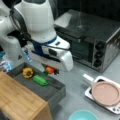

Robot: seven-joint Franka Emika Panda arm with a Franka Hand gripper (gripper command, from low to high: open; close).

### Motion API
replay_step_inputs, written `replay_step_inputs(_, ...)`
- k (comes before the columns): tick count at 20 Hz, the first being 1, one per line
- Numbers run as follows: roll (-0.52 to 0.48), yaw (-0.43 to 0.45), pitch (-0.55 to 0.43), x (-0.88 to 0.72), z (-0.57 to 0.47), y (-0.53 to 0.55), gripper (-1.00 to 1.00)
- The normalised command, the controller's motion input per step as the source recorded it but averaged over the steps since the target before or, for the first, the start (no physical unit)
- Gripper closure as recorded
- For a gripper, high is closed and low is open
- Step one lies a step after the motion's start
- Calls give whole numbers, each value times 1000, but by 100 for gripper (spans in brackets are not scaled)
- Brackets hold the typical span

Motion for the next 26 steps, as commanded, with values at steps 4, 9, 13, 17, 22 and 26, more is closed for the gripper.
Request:
replay_step_inputs(4,65,80,-228,-305,-178,-181,100)
replay_step_inputs(9,-3,46,-245,-180,-197,-50,100)
replay_step_inputs(13,-8,36,-239,-63,-295,47,100)
replay_step_inputs(17,3,12,-197,32,-374,101,100)
replay_step_inputs(22,-11,-8,-113,39,-249,73,100)
replay_step_inputs(26,0,1,-60,-27,-65,3,100)
